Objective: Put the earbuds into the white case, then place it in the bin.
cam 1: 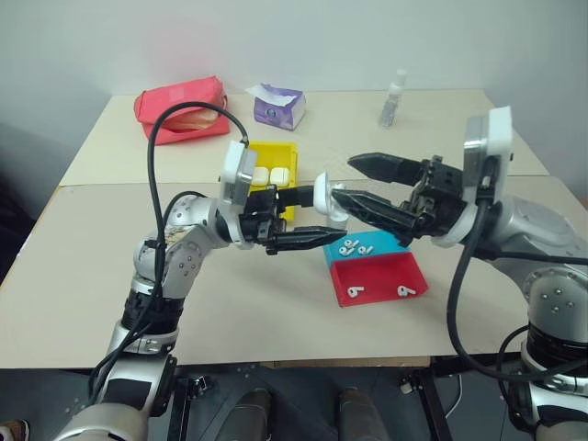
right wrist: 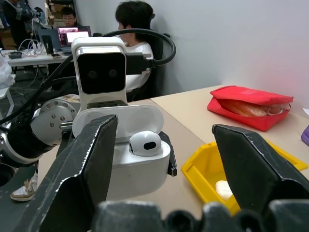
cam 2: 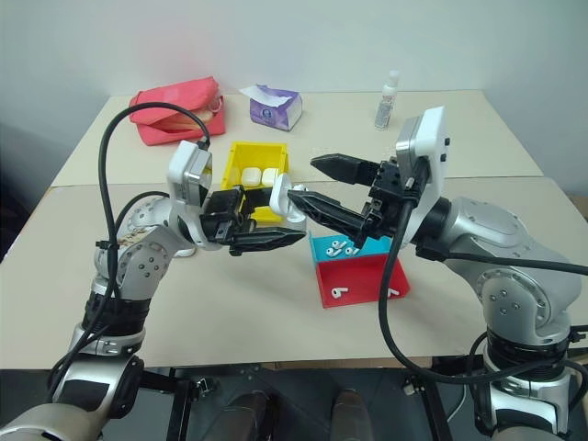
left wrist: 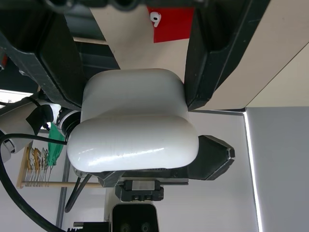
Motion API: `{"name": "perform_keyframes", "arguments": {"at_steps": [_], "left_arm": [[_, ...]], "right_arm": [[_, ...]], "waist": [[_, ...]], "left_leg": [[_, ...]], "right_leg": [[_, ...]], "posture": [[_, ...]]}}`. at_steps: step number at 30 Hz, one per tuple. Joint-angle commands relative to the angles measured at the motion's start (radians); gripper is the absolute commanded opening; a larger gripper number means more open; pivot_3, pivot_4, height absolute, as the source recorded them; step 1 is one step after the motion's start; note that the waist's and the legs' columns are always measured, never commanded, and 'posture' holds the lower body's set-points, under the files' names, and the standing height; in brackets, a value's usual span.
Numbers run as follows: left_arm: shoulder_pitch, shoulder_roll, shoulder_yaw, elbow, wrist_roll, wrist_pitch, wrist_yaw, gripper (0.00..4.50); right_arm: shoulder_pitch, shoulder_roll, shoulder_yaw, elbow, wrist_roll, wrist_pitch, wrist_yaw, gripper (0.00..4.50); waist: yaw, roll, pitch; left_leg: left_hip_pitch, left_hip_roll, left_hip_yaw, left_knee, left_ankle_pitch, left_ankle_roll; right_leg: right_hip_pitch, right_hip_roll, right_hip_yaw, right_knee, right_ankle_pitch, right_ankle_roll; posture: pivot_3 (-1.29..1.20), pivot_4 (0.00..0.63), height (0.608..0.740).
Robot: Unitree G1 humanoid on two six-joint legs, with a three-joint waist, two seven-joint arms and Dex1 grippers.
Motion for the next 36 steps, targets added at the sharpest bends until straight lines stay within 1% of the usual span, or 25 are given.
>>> {"name": "perform_keyframes", "arguments": {"at_steps": [1,7,12,15,17,19,20,21,23,25,27,29,31,33,36], "left_arm": [[-0.029,-0.015,0.024,-0.041,-0.015,-0.025,0.008,2.77],[-0.019,-0.005,0.041,-0.031,-0.003,-0.031,0.006,2.77],[-0.007,0.009,0.068,-0.029,-0.001,-0.031,0.021,2.77],[-0.001,0.014,0.079,-0.029,0.002,-0.029,0.027,2.77],[0.001,0.026,0.088,-0.024,0.008,-0.030,0.026,2.77],[0.001,0.040,0.097,-0.018,0.011,-0.032,0.023,2.77],[-0.001,0.047,0.103,-0.016,0.007,-0.029,0.023,2.77],[-0.002,0.050,0.105,-0.015,0.005,-0.027,0.026,2.77],[0.001,0.054,0.109,-0.023,0.001,-0.023,0.032,2.77],[0.008,0.054,0.112,-0.036,-0.001,-0.022,0.040,2.77],[0.013,0.050,0.113,-0.046,-0.003,-0.020,0.049,2.77],[0.028,0.047,0.119,-0.067,-0.005,-0.021,0.068,2.77],[0.044,0.045,0.124,-0.088,-0.007,-0.020,0.087,2.77],[0.065,0.046,0.131,-0.115,-0.012,-0.017,0.104,2.77],[0.089,0.050,0.140,-0.146,-0.019,-0.014,0.128,2.77]], "right_arm": [[-0.005,-0.012,0.020,-0.019,-0.006,-0.006,0.006,3.58],[-0.007,-0.039,-0.018,0.014,-0.017,-0.018,0.011,3.58],[-0.021,-0.089,-0.062,0.068,-0.026,-0.038,0.042,3.58],[-0.032,-0.118,-0.068,0.095,-0.043,-0.049,0.069,3.58],[-0.050,-0.161,-0.046,0.127,-0.080,-0.050,0.106,3.58],[-0.080,-0.236,0.037,0.171,-0.185,-0.066,0.170,3.58],[-0.111,-0.286,0.130,0.205,-0.291,-0.104,0.220,3.58],[-0.133,-0.319,0.194,0.231,-0.367,-0.137,0.258,3.58],[-0.232,-0.353,0.360,0.310,-0.532,-0.184,0.333,3.58],[-0.314,-0.344,0.475,0.398,-0.659,-0.291,0.429,3.58],[-0.372,-0.319,0.537,0.485,-0.717,-0.348,0.518,3.58],[-0.442,-0.263,0.621,0.632,-0.825,-0.475,0.582,3.58],[-0.494,-0.208,0.671,0.757,-0.890,-0.574,0.648,3.58],[-0.538,-0.155,0.707,0.874,-0.930,-0.654,0.724,3.18],[-0.586,-0.096,0.732,1.032,-0.995,-0.777,0.782,2.33]], "waist": [[0.000,0.000,0.000],[0.000,0.000,0.000],[0.001,0.000,0.000],[0.001,0.000,0.000],[0.001,0.000,0.000],[0.000,0.000,0.000],[-0.001,0.000,0.000],[-0.003,0.000,0.000],[-0.008,0.000,0.000],[-0.017,0.000,0.000],[-0.022,0.000,0.000],[-0.027,0.000,0.000],[-0.027,0.000,0.000],[-0.028,0.000,0.000],[-0.028,0.000,0.000]], "left_leg": [[0.000,0.000,0.000,0.000,0.000,0.000],[0.000,0.000,0.000,0.000,0.000,0.000],[0.000,0.000,0.000,0.000,0.000,0.000],[0.000,0.000,0.000,0.000,0.000,0.000],[0.000,0.000,0.000,0.000,0.000,0.000],[0.000,0.000,0.001,0.000,0.000,0.000],[0.000,0.000,0.001,0.000,0.000,0.000],[0.000,0.000,0.001,0.000,0.000,0.000],[0.001,0.001,0.001,0.000,0.000,0.000],[0.001,0.000,0.002,0.000,0.000,0.000],[0.000,0.001,0.002,0.000,0.000,0.000],[0.000,0.001,0.001,-0.001,0.000,0.000],[-0.001,0.000,0.002,-0.001,0.000,0.000],[-0.001,0.000,0.001,-0.001,0.000,0.000],[-0.002,0.001,0.001,-0.001,0.000,0.000]], "right_leg": [[0.000,0.000,0.000,0.000,0.000,0.000],[0.000,0.000,0.000,0.000,0.000,0.000],[0.000,0.000,0.000,0.000,0.000,0.000],[0.000,0.000,0.000,0.000,0.000,0.000],[0.000,0.000,0.000,0.000,0.000,0.000],[0.000,0.000,0.000,0.000,0.000,0.000],[0.000,0.000,0.000,0.000,0.000,0.000],[0.000,0.000,0.000,0.000,0.000,0.000],[0.000,0.001,0.000,0.000,0.000,0.000],[-0.001,0.001,0.001,-0.001,0.000,0.000],[-0.001,0.001,0.000,0.000,0.000,0.000],[-0.001,0.001,0.001,-0.001,0.000,0.000],[-0.002,0.000,0.001,-0.001,0.000,0.000],[-0.002,0.000,0.000,-0.001,0.000,0.000],[-0.002,0.000,0.000,-0.001,0.000,0.000]], "posture": [[0.00,0.150,0.740],[0.00,0.150,0.740],[0.00,0.150,0.740],[0.00,0.150,0.740],[0.00,0.150,0.740],[0.00,0.150,0.740],[0.00,0.150,0.740],[0.00,0.150,0.740],[0.00,0.150,0.740],[0.00,0.150,0.740],[0.00,0.150,0.740],[0.00,0.150,0.740],[0.00,0.150,0.740],[0.00,0.150,0.740],[0.00,0.150,0.740]]}}
